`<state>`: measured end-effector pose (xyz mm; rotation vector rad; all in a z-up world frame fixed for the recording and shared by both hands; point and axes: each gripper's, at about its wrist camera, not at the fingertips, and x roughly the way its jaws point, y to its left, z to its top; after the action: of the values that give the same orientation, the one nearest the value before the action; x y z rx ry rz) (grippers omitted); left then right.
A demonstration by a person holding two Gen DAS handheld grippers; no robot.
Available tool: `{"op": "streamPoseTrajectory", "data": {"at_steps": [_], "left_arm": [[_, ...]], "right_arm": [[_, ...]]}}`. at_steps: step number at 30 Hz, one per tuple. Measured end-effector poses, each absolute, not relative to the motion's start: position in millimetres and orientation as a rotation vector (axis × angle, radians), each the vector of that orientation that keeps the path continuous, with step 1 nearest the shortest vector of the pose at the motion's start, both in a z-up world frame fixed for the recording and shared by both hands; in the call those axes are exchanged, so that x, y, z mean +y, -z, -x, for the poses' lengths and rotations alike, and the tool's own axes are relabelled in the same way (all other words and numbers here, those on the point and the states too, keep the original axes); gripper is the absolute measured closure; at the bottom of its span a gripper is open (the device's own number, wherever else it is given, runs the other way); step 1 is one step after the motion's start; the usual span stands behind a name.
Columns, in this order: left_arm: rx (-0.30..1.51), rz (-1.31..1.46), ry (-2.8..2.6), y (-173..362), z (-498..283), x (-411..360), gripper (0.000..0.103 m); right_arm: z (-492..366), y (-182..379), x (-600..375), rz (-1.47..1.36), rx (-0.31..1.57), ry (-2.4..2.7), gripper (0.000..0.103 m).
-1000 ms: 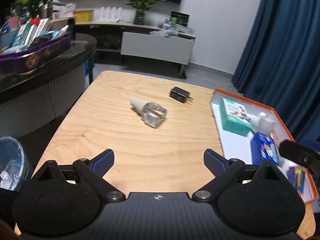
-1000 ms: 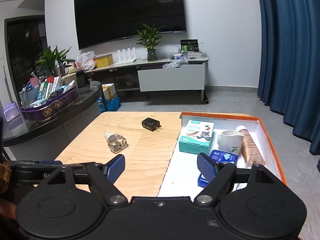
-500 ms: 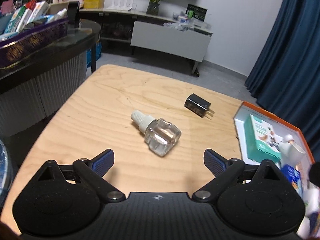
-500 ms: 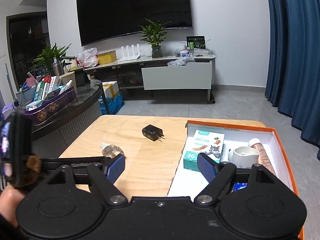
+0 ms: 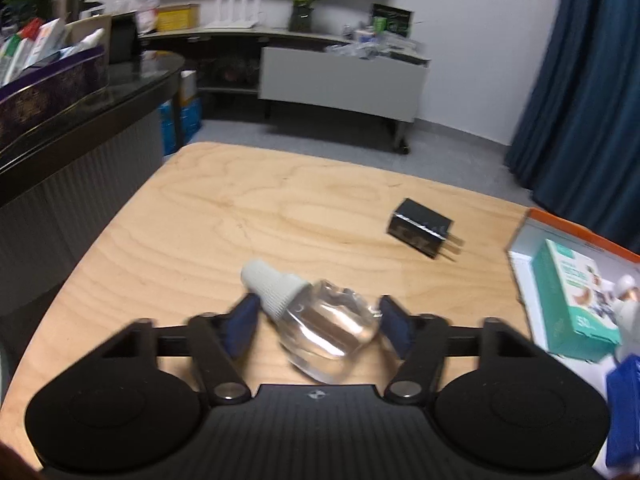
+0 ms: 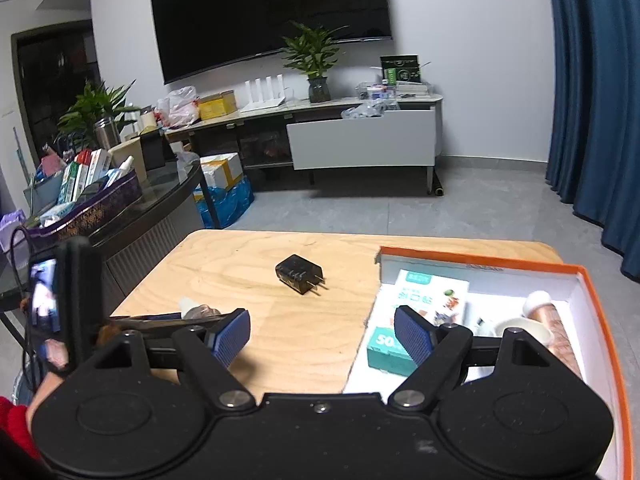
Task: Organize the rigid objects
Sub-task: 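Move left tool to clear glass bottle while right tool moves to black charger, then grasp clear glass bottle with left tool while right tool grasps black charger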
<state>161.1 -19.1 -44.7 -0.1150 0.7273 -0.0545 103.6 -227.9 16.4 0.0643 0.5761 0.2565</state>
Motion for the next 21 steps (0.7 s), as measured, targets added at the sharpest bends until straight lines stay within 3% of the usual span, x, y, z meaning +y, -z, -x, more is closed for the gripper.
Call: {"op": "streamPoseTrajectory", "data": {"at_steps": [19,20,21], "left_arm": [[0.695,0.188,0.174,38.7,-133.8,31.6,0.041],[0.692,0.186,0.177,38.8,-133.8,31.2,0.041],[0.69,0.187,0.179,39.9,-134.8,32.0,0.041]], "right_arm": [[-273.1,34.9,-151.3,0.22,0.77,-0.473,0.01],[-279.1,38.2,-150.1,0.224,0.781,-0.475,0.013],[-284.5,41.9,-148.6,0.224,0.797,-0.482,0.024]]}}
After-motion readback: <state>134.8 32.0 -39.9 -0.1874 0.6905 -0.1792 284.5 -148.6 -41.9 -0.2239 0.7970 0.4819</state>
